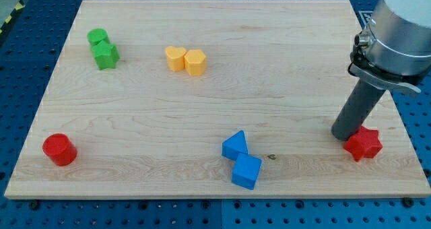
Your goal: Push red circle towards center right
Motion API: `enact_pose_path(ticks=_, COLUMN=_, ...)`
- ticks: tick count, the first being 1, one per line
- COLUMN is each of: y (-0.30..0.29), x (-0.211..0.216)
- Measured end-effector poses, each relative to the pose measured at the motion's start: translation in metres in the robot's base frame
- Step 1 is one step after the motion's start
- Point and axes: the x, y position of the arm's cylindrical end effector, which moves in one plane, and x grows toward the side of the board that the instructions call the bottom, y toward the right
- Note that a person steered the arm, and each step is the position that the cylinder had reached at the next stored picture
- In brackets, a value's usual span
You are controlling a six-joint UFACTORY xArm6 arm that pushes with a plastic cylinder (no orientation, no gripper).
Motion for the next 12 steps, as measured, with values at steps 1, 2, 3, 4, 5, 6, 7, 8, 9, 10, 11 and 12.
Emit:
enact_pose_path(ticks=1, y=0.010, x=0.009)
enact_pose_path(ticks=2, y=0.021, x=0.017)
enact_pose_path(ticks=3, y=0.024, x=0.016)
enact_pose_path(ticks=4, y=0.016, x=0.015)
enact_pose_path(ticks=5, y=-0.048, x=0.005)
enact_pose_path(ticks=6, y=-0.108, x=-0.022)
enact_pose_path(ticks=7, y=-0.177, x=-0.039)
enact_pose_path(ticks=8, y=-0.269, x=-0.039)
enact_pose_path(ticks=9, y=-0.370, x=-0.043)
enact_pose_path(ticks=10, y=-0.422, x=-0.044)
enact_pose_path(ticks=11, y=-0.427, x=-0.042)
enact_pose_path(ticks=12, y=-0.479, x=-0.029)
